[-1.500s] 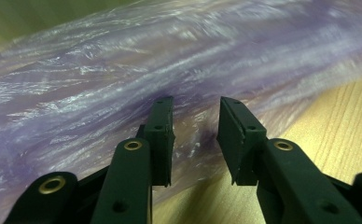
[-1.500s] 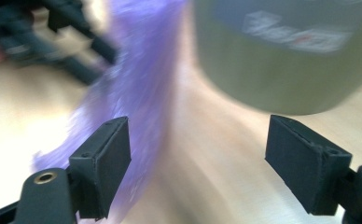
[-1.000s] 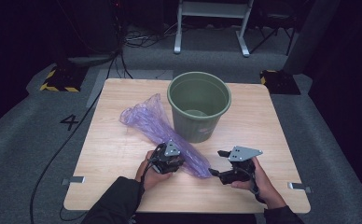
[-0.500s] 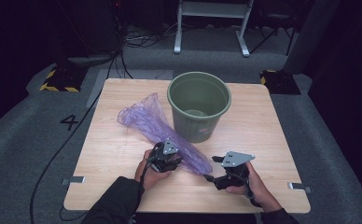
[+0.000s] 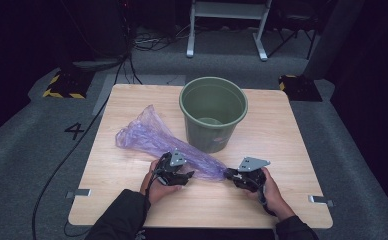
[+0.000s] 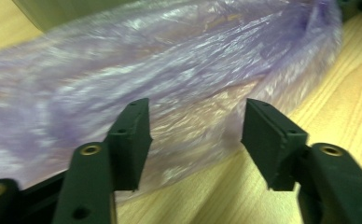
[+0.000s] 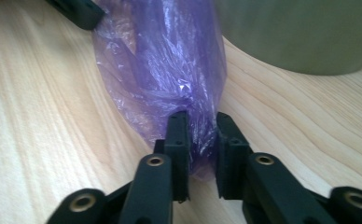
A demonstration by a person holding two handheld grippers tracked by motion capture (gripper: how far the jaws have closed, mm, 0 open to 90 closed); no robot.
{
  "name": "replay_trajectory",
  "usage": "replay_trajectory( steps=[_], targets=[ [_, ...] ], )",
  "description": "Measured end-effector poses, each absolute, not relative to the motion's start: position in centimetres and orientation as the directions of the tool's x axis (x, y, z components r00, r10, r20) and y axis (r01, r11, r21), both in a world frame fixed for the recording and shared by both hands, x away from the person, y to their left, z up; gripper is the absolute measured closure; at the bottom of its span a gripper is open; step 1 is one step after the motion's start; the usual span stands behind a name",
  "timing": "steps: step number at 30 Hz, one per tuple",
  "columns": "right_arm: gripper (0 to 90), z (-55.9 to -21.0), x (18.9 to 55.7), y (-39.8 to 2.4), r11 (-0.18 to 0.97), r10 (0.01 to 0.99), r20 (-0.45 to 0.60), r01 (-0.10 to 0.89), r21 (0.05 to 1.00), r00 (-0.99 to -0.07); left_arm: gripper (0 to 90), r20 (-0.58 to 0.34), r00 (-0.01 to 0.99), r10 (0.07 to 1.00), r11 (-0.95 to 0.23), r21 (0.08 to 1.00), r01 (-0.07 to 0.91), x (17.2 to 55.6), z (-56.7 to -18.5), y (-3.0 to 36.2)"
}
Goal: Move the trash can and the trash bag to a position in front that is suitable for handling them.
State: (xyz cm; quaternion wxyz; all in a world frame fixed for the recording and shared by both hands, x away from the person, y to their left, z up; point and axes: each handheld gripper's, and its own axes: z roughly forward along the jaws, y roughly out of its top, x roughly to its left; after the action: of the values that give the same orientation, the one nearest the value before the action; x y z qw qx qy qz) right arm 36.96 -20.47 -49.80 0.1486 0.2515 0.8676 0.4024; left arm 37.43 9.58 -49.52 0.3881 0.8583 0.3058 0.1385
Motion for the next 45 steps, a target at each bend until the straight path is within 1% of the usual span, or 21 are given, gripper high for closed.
replay_trajectory(
  steps=[3,6,7,10,12,14,17,19,22,23,27,28,29,31,32,34,36,38,39,43,45],
  targets=[
    [79.7,-49.8,37.3,-21.1,0.555,0.558,-0.063,0.316,0.77,-0.827,33.2,0.006,0.779,0.627,-0.5,0.771,0.396,37.2,-48.9,10.2],
    [79.6,-49.8,37.7,-21.8,0.557,0.56,-0.067,0.316,0.768,-0.826,27.7,0.015,0.791,0.612,-0.476,0.806,0.353,36.8,-48.1,11.1],
    [79.6,-49.8,37.8,-22.0,0.557,0.559,-0.067,0.315,0.768,-0.826,26.6,0.03,0.795,0.606,-0.472,0.817,0.33,36.7,-47.7,11.4],
    [78.9,-49.7,38.1,-22.4,0.536,0.551,-0.019,0.336,0.775,-0.834,23.5,0.049,0.815,0.578,-0.466,0.839,0.28,36.6,-46.6,11.8],
    [78.3,-49.5,38.1,-22.2,0.545,0.54,-0.02,0.332,0.77,-0.842,20.6,0.043,0.828,0.559,-0.446,0.857,0.257,36.8,-45.9,11.6],
    [78.3,-49.4,38.0,-21.9,0.554,0.522,-0.025,0.316,0.77,-0.852,20.4,0.04,0.842,0.538,-0.446,0.861,0.245,37.4,-45.8,11.1],
    [78.3,-49.2,37.9,-21.6,0.566,0.502,-0.028,0.304,0.767,-0.864,19.0,0.06,0.844,0.532,-0.487,0.838,0.247,38.7,-46.5,10.4],
    [78.3,-49.1,37.8,-21.7,0.573,0.488,-0.032,0.292,0.766,-0.872,17.9,0.058,0.84,0.539,-0.511,0.816,0.272,39.6,-47.2,10.3],
    [78.3,-48.9,37.6,-22.1,0.57,0.477,-0.027,0.286,0.77,-0.879,18.1,0.01,0.839,0.544,-0.523,0.786,0.33,41.1,-48.4,10.6],
    [78.1,-48.9,37.6,-22.2,0.57,0.476,-0.025,0.286,0.77,-0.879,20.4,0.01,0.839,0.545,-0.532,0.777,0.337,41.3,-48.8,10.7],
    [76.7,-48.8,37.5,-22.8,0.563,0.476,-0.024,0.284,0.777,-0.879,23.0,-0.009,0.834,0.552,-0.539,0.76,0.364,41.9,-49.3,11.3],
    [76.7,-48.8,37.6,-22.9,0.56,0.477,-0.024,0.283,0.778,-0.878,25.2,-0.01,0.831,0.556,-0.543,0.753,0.372,42.0,-49.4,11.4],
    [76.6,-48.8,37.6,-23.1,0.555,0.481,-0.021,0.286,0.781,-0.876,28.5,0.001,0.828,0.561,-0.553,0.745,0.373,42.0,-49.5,11.5],
    [75.4,-48.8,37.7,-23.4,0.545,0.495,-0.018,0.294,0.785,-0.869,38.1,0.043,0.823,0.566,-0.589,0.719,0.368,42.0,-49.6,11.5],
    [74.8,-48.7,37.8,-23.6,0.537,0.503,-0.017,0.297,0.789,-0.864,40.6,0.046,0.823,0.566,-0.596,0.712,0.371,41.9,-49.8,11.5],
    [73.9,-48.7,37.9,-23.8,0.52,0.518,-0.011,0.305,0.798,-0.855,46.2,0.022,0.82,0.572,-0.581,0.716,0.386,41.9,-49.8,11.7],
    [73.4,-48.7,38.1,-23.9,0.515,0.529,-0.013,0.308,0.8,-0.849,52.5,0.02,0.819,0.574,-0.581,0.714,0.39,41.9,-49.7,11.9],
    [72.1,-48.7,38.2,-23.9,0.508,0.546,-0.017,0.315,0.802,-0.837,62.4,0.016,0.823,0.567,-0.586,0.711,0.389,41.8,-49.7,12.0],
    [70.9,-48.8,38.4,-24.0,0.5,0.555,-0.015,0.319,0.805,-0.831,65.5,0.01,0.824,0.567,-0.583,0.711,0.393,41.7,-49.7,12.0],
    [57.6,-49.2,39.0,-24.3,0.456,0.612,0.011,0.365,0.812,-0.791,77.1,0.016,0.814,0.58,-0.581,0.709,0.4,41.3,-49.6,12.1],
    [45.2,-49.4,39.3,-24.4,0.45,0.628,0.018,0.382,0.807,-0.778,81.0,0.017,0.799,0.6,-0.567,0.714,0.41,41.0,-49.7,12.1]
  ],
)
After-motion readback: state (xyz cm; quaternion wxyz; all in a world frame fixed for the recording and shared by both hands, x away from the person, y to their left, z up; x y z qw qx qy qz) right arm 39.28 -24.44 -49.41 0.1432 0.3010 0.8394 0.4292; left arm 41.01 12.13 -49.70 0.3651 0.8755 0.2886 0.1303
